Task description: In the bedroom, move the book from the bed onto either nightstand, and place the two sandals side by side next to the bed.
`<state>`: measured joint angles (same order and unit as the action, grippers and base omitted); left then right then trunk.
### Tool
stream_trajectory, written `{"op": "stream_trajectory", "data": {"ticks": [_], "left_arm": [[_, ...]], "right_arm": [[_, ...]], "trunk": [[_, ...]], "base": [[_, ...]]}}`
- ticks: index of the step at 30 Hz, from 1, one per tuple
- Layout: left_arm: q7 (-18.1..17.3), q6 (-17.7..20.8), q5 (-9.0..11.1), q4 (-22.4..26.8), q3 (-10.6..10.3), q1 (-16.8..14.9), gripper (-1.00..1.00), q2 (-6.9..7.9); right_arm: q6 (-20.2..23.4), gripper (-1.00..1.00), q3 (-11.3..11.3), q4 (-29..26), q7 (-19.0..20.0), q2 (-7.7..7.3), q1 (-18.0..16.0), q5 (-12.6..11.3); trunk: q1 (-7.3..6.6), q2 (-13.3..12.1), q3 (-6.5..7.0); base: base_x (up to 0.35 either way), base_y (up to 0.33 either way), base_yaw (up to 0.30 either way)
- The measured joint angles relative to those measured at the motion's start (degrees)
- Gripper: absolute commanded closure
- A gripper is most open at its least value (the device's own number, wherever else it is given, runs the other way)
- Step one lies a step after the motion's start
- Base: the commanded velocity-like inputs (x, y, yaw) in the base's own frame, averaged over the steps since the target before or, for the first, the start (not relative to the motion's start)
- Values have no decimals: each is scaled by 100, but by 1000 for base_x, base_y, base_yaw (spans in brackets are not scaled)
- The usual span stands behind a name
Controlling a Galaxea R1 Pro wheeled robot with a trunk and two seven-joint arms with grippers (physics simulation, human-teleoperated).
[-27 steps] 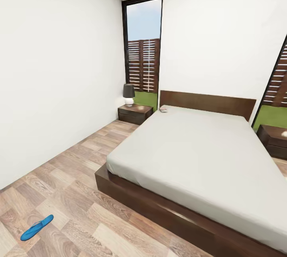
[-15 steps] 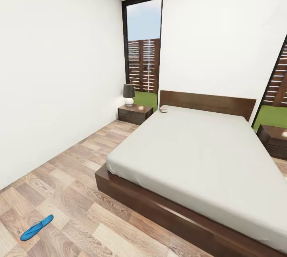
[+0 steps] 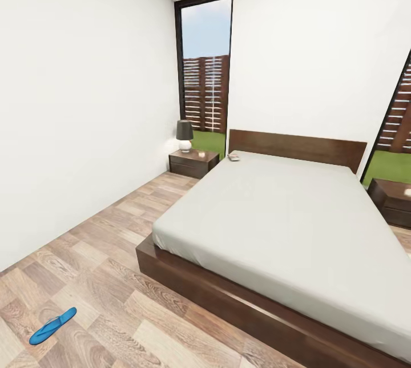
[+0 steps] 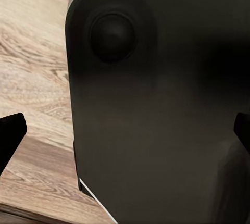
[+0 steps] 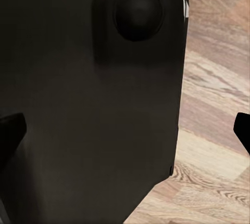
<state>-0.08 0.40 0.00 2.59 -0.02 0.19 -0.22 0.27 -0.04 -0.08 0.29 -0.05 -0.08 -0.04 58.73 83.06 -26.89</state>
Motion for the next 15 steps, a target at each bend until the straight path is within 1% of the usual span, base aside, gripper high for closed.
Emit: {"op": "stream_trajectory", "data": {"ticks": [5,7,10,15], "left_arm": [[0,0,0,3,-1,2,-100,1],[0,0,0,3,0,1,-100,-1],[0,0,0,3,1,1,-100,-2],[0,-15,0,4,-1,0,-100,4]], "right_arm": [[4,-100,-3,0,-4,-3,0,2],[4,-100,-4,0,-5,-3,0,0],[6,-100,-4,3,-5,-3,-2,-2],[11,-100,-4,0,-6,-3,-4,-4]], "trunk": [[0,0,0],[0,0,0],[0,0,0],[0,0,0]], "base": [[0,0,0],[0,0,93],[0,0,194],[0,0,267]]}}
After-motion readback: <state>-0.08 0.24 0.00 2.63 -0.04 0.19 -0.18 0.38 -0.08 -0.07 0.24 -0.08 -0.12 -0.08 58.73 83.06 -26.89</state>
